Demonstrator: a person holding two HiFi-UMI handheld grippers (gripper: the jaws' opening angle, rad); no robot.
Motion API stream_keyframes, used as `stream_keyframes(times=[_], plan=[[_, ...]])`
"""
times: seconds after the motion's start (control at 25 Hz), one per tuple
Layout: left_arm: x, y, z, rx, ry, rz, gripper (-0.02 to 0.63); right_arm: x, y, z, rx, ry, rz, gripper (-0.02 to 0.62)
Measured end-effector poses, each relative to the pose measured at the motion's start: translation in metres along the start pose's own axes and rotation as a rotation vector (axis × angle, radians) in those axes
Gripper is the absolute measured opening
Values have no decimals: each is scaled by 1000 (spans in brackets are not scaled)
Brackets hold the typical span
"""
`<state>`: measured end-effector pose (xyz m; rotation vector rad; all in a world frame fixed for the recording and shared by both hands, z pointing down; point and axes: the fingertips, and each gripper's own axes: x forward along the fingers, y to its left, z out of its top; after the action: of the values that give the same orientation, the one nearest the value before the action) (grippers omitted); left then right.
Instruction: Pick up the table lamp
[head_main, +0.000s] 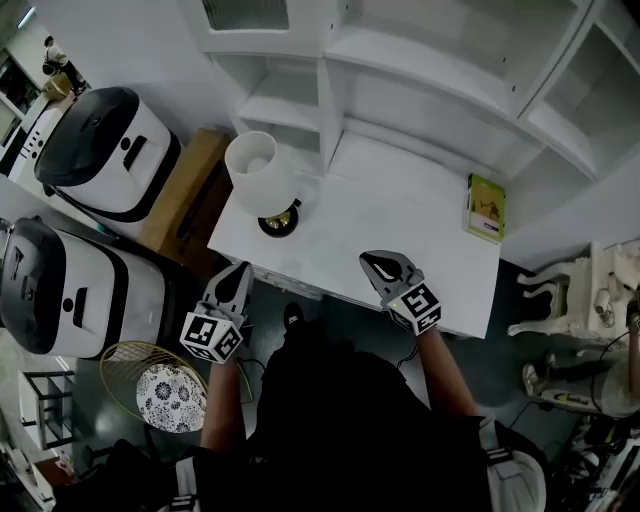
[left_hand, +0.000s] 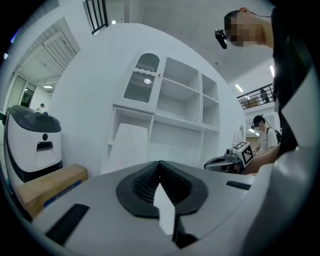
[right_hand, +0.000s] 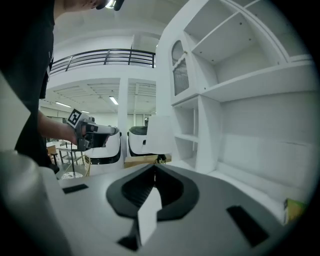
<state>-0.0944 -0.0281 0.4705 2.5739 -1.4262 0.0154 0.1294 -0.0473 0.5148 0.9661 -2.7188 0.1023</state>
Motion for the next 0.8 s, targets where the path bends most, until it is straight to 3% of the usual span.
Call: stream_keyframes(times=[0.32,0.56,0.8], plan=[[-4,42,-5,-17,37,19,11,60,13,12,-9,4,64,24],[-1,71,-1,-12,54,18,11,92,16,5,10,20,57,119],[3,98,9,7,66,6,11,131,12,-16,-6,39,-6,224]])
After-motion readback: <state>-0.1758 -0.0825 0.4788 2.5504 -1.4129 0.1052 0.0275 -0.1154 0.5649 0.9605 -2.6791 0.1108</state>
